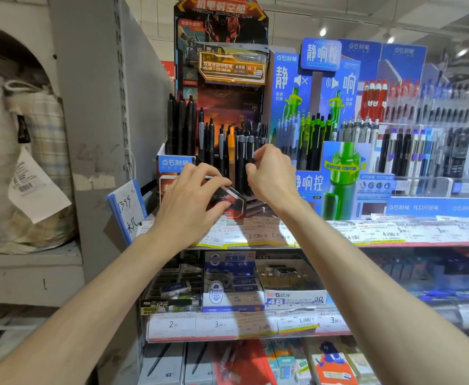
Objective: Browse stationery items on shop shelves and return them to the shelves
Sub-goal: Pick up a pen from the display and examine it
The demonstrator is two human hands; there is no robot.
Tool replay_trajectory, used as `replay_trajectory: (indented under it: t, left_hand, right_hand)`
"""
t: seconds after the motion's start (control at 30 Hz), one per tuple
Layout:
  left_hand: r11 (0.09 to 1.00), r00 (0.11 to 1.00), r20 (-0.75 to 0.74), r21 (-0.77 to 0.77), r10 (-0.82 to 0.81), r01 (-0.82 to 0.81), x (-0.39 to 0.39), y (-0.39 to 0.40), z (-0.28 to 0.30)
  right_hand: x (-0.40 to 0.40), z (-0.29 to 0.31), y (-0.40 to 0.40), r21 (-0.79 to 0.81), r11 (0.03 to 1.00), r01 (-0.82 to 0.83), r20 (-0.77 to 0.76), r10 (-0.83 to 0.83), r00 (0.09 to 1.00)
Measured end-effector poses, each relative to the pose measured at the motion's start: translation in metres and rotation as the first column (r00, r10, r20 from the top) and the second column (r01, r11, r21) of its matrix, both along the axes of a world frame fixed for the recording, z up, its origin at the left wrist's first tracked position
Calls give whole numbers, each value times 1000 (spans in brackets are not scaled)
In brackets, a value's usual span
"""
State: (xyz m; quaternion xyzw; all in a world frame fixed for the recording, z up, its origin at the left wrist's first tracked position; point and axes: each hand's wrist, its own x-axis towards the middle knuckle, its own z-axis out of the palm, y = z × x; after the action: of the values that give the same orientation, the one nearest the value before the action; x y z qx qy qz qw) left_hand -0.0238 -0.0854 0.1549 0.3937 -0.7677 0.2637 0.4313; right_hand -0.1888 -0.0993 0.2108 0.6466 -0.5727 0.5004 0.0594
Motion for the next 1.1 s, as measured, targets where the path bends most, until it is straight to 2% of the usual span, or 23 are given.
replay_trajectory:
  t: [0.13, 0.47, 0.63, 0.8, 0.93, 1.1]
  left_hand:
    - [1000, 1000, -14, -1, -4, 4, -1, 1, -1]
    - [1000, 999, -53, 10, 6, -6, -3, 3, -2]
    - [1000, 997, -72, 18, -7, 8, -3, 5, -4]
    - [992, 990, -111, 83, -83, 92, 1, 19, -12]
    - [985, 976, -176, 93, -130, 148, 10, 39, -25]
    - [978, 935, -303, 32, -186, 205, 17, 73, -54]
  right_hand:
    - [1, -6, 1, 44, 998, 40, -55, -38, 998]
    - [4, -11, 0, 44, 996, 73, -54, -71, 996]
    - [1, -17, 9, 67, 997, 43, -71, -39, 997]
    - [-8, -28, 38, 95, 993, -65, -92, 73, 993]
    - [-22, -53, 65, 17, 990, -138, -101, 139, 985]
    - [-42, -100, 101, -221, 958, -183, -79, 169, 982]
